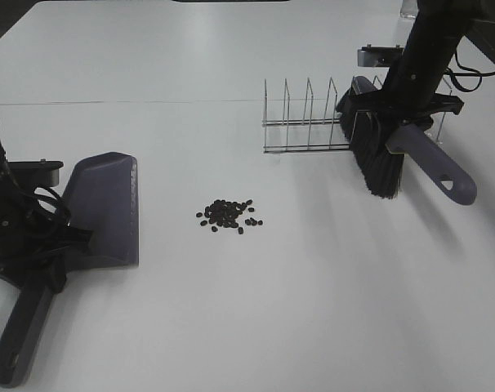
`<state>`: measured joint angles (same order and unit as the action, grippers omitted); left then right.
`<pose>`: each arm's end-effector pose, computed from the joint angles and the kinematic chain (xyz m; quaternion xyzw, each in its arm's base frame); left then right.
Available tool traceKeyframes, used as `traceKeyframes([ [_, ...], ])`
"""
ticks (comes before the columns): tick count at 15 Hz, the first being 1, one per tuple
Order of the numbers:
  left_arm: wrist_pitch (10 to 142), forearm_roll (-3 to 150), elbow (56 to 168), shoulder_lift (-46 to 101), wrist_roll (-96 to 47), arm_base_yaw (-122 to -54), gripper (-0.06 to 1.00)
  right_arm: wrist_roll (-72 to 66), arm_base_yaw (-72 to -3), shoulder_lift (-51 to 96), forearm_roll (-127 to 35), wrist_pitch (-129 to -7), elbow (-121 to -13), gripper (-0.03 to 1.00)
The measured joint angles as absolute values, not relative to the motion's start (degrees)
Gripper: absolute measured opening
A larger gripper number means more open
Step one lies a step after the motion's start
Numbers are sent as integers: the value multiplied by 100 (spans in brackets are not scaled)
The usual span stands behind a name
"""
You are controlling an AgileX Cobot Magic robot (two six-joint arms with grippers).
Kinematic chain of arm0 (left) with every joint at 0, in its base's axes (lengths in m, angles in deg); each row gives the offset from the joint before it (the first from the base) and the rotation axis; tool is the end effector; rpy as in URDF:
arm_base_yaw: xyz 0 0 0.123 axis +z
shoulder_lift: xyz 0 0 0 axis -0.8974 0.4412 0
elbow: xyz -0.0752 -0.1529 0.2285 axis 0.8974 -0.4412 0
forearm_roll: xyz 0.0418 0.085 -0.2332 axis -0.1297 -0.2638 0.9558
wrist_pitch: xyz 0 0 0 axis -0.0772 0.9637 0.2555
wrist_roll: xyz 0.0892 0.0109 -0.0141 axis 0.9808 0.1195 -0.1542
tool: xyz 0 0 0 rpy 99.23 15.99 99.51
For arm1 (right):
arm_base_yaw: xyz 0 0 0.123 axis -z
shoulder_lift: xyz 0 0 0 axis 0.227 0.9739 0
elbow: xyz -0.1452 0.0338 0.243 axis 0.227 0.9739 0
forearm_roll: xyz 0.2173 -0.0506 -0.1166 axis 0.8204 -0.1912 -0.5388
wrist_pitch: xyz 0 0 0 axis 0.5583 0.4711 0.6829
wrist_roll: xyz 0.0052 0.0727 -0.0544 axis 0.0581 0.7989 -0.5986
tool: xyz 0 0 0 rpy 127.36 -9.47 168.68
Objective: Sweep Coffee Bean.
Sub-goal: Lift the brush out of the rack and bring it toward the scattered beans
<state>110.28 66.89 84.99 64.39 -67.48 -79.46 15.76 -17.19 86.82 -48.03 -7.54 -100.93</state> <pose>0.2897 -0.0877 0.0997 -0.0160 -0.9993 0.0334 0.0108 0.4799 0.0433 0.1362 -0.0518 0.9973 0.0505 0.0139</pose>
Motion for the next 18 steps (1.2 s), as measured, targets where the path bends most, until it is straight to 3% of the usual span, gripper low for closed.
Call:
traceKeyframes([
  [4,11045,6701,8499,6433,-6748,-7946,35,1782,-1730,8430,-4803,-765,-9893,28],
  [8,11068,6752,8488,6427,-6765,-8215,35,1880,-1730,7210,-5032,-754,-8552,28],
  [13,11039,6752,8488,6427,-6897,-8737,35,2120,-1753,6224,-5130,-760,-7807,28],
  [18,11108,6747,8705,6593,-6897,-8926,35,2797,-2950,6012,-6178,-708,-7205,28],
])
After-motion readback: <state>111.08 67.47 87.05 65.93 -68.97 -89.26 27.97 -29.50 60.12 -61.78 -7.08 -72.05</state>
